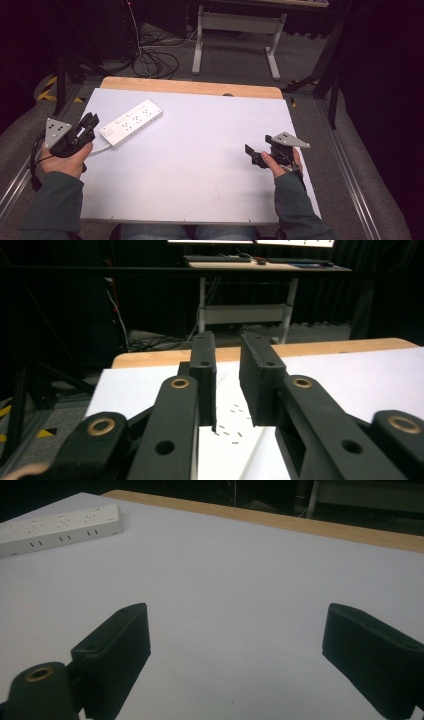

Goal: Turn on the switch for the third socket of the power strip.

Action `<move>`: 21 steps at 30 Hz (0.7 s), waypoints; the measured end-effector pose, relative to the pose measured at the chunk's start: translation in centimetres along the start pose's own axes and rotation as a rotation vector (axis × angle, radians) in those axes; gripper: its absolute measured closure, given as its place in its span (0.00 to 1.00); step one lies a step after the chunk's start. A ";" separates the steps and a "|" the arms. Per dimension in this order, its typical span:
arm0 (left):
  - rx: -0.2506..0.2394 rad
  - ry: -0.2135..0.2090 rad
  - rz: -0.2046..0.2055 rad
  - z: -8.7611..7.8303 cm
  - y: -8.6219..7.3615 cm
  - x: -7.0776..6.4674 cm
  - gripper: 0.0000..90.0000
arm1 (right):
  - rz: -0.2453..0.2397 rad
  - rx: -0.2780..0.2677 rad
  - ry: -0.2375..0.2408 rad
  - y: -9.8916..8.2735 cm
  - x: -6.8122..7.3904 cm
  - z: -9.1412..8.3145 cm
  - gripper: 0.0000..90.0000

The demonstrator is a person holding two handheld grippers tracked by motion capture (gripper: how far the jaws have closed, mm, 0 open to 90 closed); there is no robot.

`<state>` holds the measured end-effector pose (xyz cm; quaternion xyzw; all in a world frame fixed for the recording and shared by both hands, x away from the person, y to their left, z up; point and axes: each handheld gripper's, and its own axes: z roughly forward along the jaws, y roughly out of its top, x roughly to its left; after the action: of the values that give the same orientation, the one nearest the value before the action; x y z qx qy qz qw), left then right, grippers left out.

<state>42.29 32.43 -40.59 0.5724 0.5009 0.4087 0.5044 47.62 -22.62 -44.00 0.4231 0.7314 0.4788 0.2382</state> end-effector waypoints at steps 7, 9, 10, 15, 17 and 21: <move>0.011 0.000 0.006 -0.8 -0.2 0.5 0.75 | -0.005 -0.003 0.003 0.1 0.1 0.1 0.14; 0.013 -0.008 0.005 -1.0 -0.2 0.5 0.72 | -0.007 -0.002 0.005 0.1 0.1 0.1 0.14; 0.016 -0.012 0.006 -1.1 -0.3 0.5 0.72 | -0.006 -0.001 0.006 0.1 0.1 0.1 0.14; 0.018 -0.049 0.011 -1.3 -0.3 0.1 0.66 | -0.013 0.000 0.008 0.1 0.2 0.2 0.14; 0.016 -0.064 0.011 -1.3 -0.3 -0.1 0.62 | -0.015 0.001 0.008 0.1 0.2 0.2 0.14; 0.002 -0.087 0.009 -1.5 -0.2 -0.2 0.56 | -0.014 0.001 0.008 0.1 0.2 0.2 0.14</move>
<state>40.77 32.43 -40.55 0.5923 0.4762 0.3853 0.5234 47.71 -22.33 -43.98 0.4162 0.7356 0.4783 0.2385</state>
